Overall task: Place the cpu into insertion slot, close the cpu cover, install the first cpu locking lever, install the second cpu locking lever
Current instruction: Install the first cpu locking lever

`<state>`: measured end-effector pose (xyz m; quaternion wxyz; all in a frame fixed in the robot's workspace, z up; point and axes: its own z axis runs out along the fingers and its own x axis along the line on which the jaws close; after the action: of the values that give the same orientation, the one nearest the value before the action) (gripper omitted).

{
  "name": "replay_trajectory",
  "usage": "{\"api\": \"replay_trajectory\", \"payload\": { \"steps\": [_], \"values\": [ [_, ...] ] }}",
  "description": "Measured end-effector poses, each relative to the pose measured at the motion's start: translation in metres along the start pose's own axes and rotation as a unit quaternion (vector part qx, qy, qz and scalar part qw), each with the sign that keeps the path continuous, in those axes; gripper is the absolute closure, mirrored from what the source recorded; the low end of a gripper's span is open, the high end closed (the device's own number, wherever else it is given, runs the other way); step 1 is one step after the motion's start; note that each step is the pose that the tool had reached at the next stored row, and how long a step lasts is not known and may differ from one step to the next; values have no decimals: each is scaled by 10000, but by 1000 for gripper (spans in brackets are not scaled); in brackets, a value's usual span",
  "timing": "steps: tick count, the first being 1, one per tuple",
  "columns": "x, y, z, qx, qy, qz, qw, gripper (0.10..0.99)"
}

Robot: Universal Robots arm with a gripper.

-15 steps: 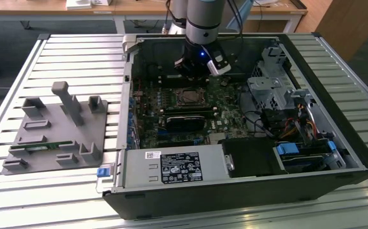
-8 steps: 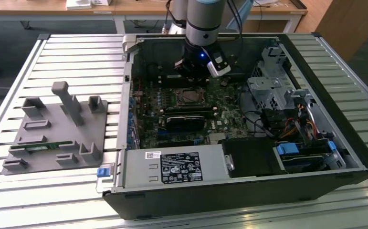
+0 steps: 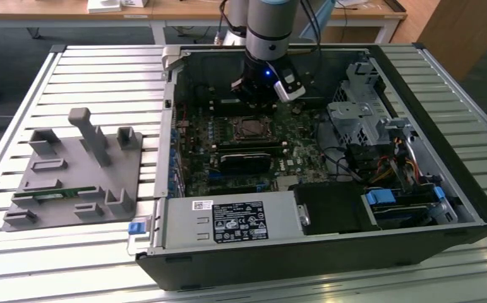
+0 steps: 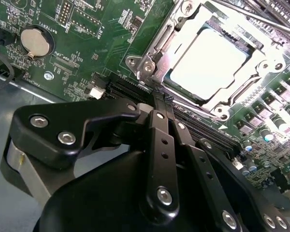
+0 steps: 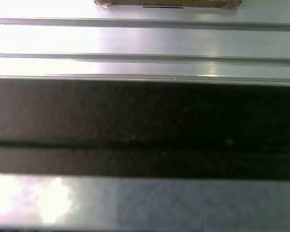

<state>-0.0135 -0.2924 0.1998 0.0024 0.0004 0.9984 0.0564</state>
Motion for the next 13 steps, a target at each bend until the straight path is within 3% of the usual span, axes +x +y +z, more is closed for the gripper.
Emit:
{"api": "replay_trajectory", "payload": {
  "steps": [5, 13],
  "values": [
    [1, 15, 18, 61, 2, 0, 10000, 980],
    [0, 25, -4, 65, -1, 0, 10000, 980]
  ]
}}
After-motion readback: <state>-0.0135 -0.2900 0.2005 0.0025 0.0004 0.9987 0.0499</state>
